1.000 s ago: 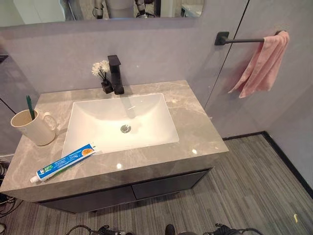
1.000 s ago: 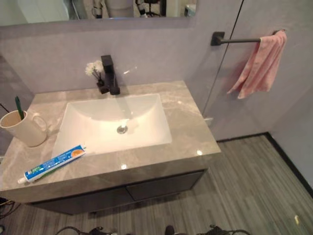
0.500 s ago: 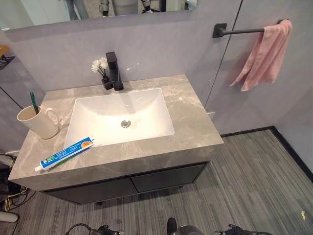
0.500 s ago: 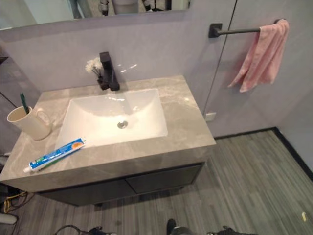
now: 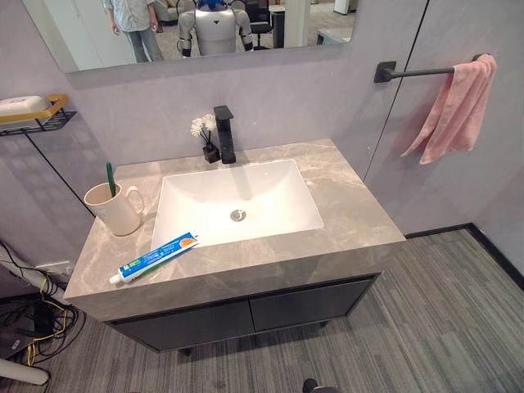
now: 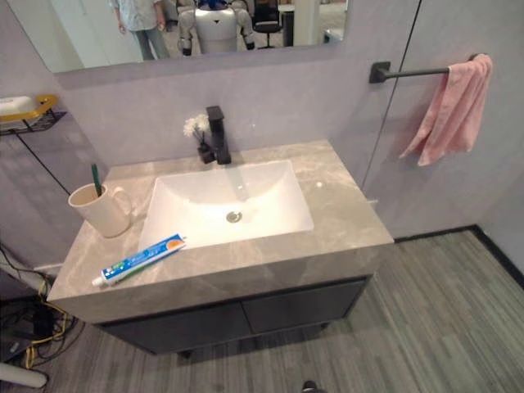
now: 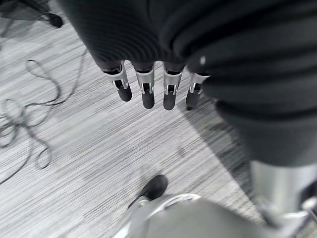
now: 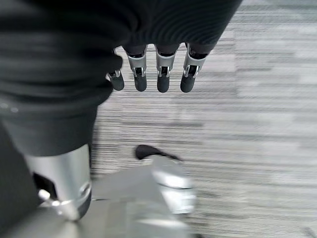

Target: Put brush and paste in cup on sink, flatten towel.

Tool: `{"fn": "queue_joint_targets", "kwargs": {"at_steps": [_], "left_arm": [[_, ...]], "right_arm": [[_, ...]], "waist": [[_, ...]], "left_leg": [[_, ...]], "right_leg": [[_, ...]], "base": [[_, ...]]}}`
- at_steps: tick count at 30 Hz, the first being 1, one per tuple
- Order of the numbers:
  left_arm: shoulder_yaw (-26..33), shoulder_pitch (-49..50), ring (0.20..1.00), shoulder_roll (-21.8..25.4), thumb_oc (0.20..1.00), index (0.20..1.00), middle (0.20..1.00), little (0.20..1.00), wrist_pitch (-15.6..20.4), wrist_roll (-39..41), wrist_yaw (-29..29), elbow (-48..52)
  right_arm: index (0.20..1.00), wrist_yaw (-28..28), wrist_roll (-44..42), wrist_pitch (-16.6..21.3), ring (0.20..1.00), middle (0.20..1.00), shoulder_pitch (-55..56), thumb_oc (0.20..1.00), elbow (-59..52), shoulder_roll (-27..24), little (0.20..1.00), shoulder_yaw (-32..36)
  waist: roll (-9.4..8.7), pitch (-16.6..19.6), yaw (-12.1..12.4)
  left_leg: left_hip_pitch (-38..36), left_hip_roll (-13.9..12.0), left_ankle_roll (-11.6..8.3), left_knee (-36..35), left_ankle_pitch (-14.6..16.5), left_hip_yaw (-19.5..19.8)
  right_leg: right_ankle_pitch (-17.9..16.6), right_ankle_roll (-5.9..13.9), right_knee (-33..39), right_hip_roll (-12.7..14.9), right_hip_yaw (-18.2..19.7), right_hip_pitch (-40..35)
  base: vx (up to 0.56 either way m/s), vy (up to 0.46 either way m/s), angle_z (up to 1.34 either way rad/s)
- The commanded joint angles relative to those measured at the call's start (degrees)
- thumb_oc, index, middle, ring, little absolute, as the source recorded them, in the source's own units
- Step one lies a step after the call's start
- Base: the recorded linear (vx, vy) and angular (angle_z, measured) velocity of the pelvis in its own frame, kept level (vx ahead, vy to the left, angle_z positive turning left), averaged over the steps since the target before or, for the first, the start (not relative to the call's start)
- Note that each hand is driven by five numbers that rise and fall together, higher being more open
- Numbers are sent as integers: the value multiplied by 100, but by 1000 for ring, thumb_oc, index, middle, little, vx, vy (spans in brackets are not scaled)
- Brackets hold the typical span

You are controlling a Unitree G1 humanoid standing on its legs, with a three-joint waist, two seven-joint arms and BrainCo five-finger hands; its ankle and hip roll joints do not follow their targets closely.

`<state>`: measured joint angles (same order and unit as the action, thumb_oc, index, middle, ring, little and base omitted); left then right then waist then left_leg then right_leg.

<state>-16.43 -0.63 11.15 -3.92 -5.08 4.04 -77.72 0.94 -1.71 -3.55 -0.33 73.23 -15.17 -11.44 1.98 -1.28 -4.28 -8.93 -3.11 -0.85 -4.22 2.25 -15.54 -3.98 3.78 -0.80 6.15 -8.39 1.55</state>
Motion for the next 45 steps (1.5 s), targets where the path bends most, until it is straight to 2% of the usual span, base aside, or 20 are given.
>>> {"fn": "queue_joint_targets", "kwargs": {"at_steps": [1, 5, 6, 11, 12, 13, 14, 15, 16, 17, 18, 19, 21, 23, 24, 26, 28, 39, 45], "left_arm": [[89, -352, 1000, 148, 1000, 1000, 1000, 1000, 107, -20, -5, -31], [189, -341, 1000, 164, 1000, 1000, 1000, 1000, 185, 275, -33, 161], [24, -292, 1000, 208, 1000, 1000, 1000, 1000, 308, 208, -47, 500], [-473, -126, 1000, 398, 1000, 1000, 1000, 1000, 425, -245, -95, 1257], [-1051, 401, 1000, 1709, 1000, 1000, 1000, 1000, 1039, -1045, -256, 4380], [-1022, 458, 1000, 1768, 1000, 1000, 1000, 1000, 1004, -1032, -296, 4467], [-717, 813, 1000, 2750, 1000, 1000, 1000, 1000, 1297, -988, -641, 6422], [-634, 911, 1000, 2828, 1000, 1000, 1000, 1000, 1250, -960, -701, 6549], [-243, 906, 1000, 3375, 1000, 1000, 1000, 1000, 1414, -754, -822, 7887], [-35, 1101, 1000, 3606, 1000, 1000, 1000, 1000, 1426, -651, -955, 8032], [335, 1152, 1000, 3773, 1000, 1000, 1000, 1000, 1498, -247, -870, 8837], [398, 1213, 1000, 3794, 1000, 1000, 1000, 1000, 1472, -229, -890, 8893], [1078, 1080, 1000, 3957, 1000, 1000, 1000, 1000, 1604, -307, -479, 9848], [1422, 1211, 1000, 3882, 1000, 1000, 1000, 1000, 1632, -419, -239, 9948], [1777, 1240, 1000, 3922, 1000, 1000, 1000, 1000, 1647, -781, 124, 9970], [1946, 1273, 1000, 3937, 1000, 1000, 1000, 1000, 1627, -934, 230, 9928], [2205, 1303, 1000, 3979, 1000, 1000, 1000, 1000, 1410, -1504, 550, 9199], [2404, 1352, 1000, 3375, 1000, 1000, 1000, 1000, 1027, -1599, 765, 7721], [2375, 1137, 1000, 3190, 1000, 1000, 1000, 1000, 914, -1534, 828, 7263]], "right_arm": [[1000, -61, -220, 84, 1000, 1000, -391, 1000, 442, 151, 1000, -157], [1000, -55, -187, 87, 1000, 1000, -385, 1000, 497, 126, 1000, -136], [1000, -20, -63, 53, 1000, 1000, -420, 1000, 536, 76, 1000, -152], [1000, -60, 118, 73, 1000, 1000, -479, 1000, 428, -7, 1000, -281], [1000, 173, 1, 290, 1000, 1000, -451, 1000, 111, -98, 1000, -170], [1000, 177, 0, 292, 1000, 1000, -435, 1000, 109, -73, 1000, -181], [1000, 181, 67, 344, 1000, 1000, -399, 1000, -19, -193, 1000, -97], [1000, 182, 70, 347, 1000, 1000, -393, 1000, -18, -154, 1000, -121], [1000, 136, 192, 337, 1000, 1000, -369, 1000, -2, -235, 1000, -91], [1000, 100, 261, 307, 1000, 1000, -398, 1000, 72, -162, 1000, -169], [1000, 22, 380, 253, 1000, 1000, -426, 1000, 154, -98, 1000, -281], [1000, 22, 382, 253, 1000, 1000, -436, 1000, 160, -81, 1000, -301], [1000, -11, 406, 254, 1000, 1000, -419, 1000, 103, -3, 1000, -416], [1000, -16, 374, 258, 1000, 1000, -399, 1000, 64, 50, 1000, -460], [1000, 7, 308, 284, 1000, 1000, -341, 1000, -34, 68, 1000, -447], [1000, -4, 273, 293, 1000, 1000, -303, 1000, -97, 69, 1000, -450], [1000, -34, 202, 302, 1000, 1000, -139, 1000, -167, 76, 1000, -400], [1000, -101, 239, 201, 1000, 1000, 190, 1000, 46, 19, 1000, -28], [1000, -128, 212, 208, 1000, 1000, 270, 1000, -205, 6, 1000, -18]], "waist": [[-291, -88, -68], [-308, -101, -31], [-301, -167, 27], [-293, -303, 77], [-269, -437, 173], [-294, -414, 166], [-255, -442, 228], [-293, -421, 211], [-255, -407, 264], [-307, -390, 251], [-326, -357, 274], [-343, -346, 252], [-377, -295, 294], [-412, -260, 290], [-431, -254, 316], [-442, -238, 313], [-443, -230, 311], [-444, -243, 199], [-493, -262, 139]], "left_leg": [[149, 113, -50, -78, -165, 299], [214, 120, -66, -78, -191, 349], [235, 128, -59, -78, -198, 374], [287, 148, -28, -78, -225, 435], [325, 143, -39, -78, -228, 498], [333, 145, -39, -78, -231, 498], [347, 124, -57, -78, -236, 507], [355, 126, -58, -78, -239, 504], [334, 112, -77, -78, -212, 520], [346, 111, -85, -78, -239, 511], [339, 104, -97, -78, -231, 511], [349, 106, -97, -78, -235, 511], [326, 85, -121, -78, -191, 527], [373, 84, -126, -78, -233, 542], [370, 71, -141, -78, -229, 549], [383, 72, -144, -78, -236, 550], [370, 48, -165, -78, -230, 522], [342, 4, -159, -78, -208, 391], [368, -13, -154, -78, -205, 304]], "right_leg": [[-444, 329, 496, 273, 13, -494], [-476, 352, 540, 314, -74, -491], [-497, 383, 536, 351, -157, -497], [-525, 408, 483, 403, -237, -496], [-514, 461, 468, 423, -308, -505], [-515, 461, 468, 425, -308, -497], [-510, 494, 470, 436, -331, -498], [-513, 493, 471, 437, -327, -489], [-490, 517, 486, 434, -345, -530], [-519, 510, 499, 440, -339, -524], [-519, 514, 526, 448, -358, -561], [-521, 514, 526, 450, -358, -551], [-481, 525, 535, 445, -385, -590], [-501, 511, 543, 442, -401, -567], [-490, 505, 550, 431, -410, -582], [-491, 502, 556, 429, -411, -570], [-472, 496, 579, 406, -385, -580], [-461, 497, 580, 389, -283, -543], [-514, 502, 580, 370, -188, -457]], "base": [[-13, 18, 11], [-25, 26, 16], [-27, 30, 16], [-38, 26, 11], [-28, -1, 6], [-32, -1, 4], [-5, 0, 35], [31, 2, 28], [28, -7, 24], [45, -14, -7], [0, 0, 0], [0, 0, 0], [25, -25, -4], [-4, -19, 4], [7, -36, 12], [5, -25, 15], [7, -13, 4], [3, 3, -4], [6, 6, -11]]}}
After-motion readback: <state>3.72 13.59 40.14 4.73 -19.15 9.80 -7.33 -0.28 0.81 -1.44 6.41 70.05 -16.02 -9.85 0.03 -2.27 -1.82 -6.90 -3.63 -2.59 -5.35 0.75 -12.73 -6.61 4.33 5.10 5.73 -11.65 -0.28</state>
